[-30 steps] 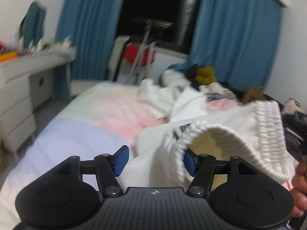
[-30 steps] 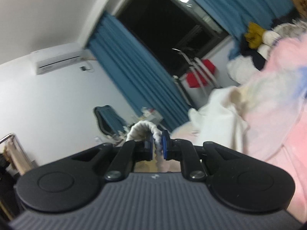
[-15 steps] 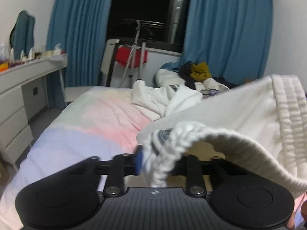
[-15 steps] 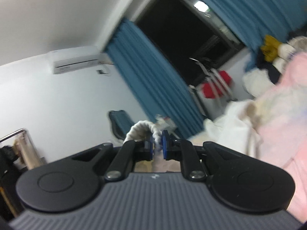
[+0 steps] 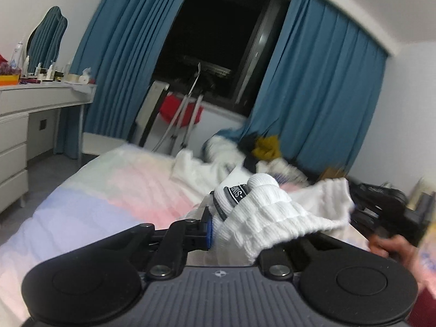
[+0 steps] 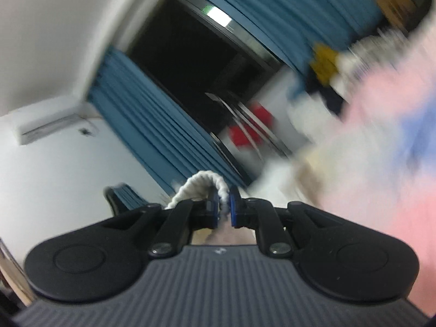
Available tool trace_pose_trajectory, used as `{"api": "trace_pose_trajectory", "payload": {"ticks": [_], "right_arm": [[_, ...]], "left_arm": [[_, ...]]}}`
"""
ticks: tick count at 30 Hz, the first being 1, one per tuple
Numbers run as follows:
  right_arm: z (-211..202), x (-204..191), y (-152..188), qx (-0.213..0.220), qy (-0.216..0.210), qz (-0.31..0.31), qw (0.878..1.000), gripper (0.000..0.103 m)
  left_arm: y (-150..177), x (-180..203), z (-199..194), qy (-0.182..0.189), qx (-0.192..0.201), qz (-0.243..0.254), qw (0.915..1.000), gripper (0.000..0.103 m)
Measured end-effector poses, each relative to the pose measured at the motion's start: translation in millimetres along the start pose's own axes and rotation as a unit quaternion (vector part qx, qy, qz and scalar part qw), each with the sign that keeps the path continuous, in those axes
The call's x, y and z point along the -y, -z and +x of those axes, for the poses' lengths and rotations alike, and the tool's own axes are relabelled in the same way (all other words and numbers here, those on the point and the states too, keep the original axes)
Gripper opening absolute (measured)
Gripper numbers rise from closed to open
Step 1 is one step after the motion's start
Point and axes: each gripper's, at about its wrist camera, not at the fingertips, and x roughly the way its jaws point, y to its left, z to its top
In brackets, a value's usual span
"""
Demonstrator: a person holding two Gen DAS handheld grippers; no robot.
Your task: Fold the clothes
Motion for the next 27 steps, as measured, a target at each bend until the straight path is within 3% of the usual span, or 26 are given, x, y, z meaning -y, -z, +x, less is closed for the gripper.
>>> {"api": "trace_pose_trajectory", "payload": {"ticks": [3,7,10,13,18,22,25,27], "right_arm": [[19,-26,-37,0.036,-0.036,-0.03,0.998,0.011],[47,-30,-85,0.069,-0.044,-0.058,0.995,0.011],[65,4,-117,0.085,-0.02,-0.064,0.994,0.01],[77,64,-147,0.091,0.023,-0.062,0.994,0.01],[88,194,-177,0.064,0.099,-0.04,0.992,0.01],[85,305,-171,0.013,0.177,-0.005,0.984,0.01],[77,368,-158,-0.031,0.228,0.013,0.973,0.011],[69,391,-151,-0.035,0.236,0.037,0.97,0.015]], "left_arm": [[-22,23,-7,0.041,0.034,-0.038,0.9979,0.012],[-41,81,8,0.114,0.052,-0.004,0.9921,0.013],[-41,130,49,0.149,0.044,0.034,0.9872,0.014],[-27,170,111,0.188,0.01,0.049,0.981,0.014],[50,230,233,0.239,-0.083,0.07,0.9649,0.015],[134,256,314,0.258,-0.179,0.081,0.9459,0.016],[190,267,347,0.257,-0.241,0.111,0.9293,0.018],[210,267,352,0.265,-0.258,0.124,0.9209,0.022]]}}
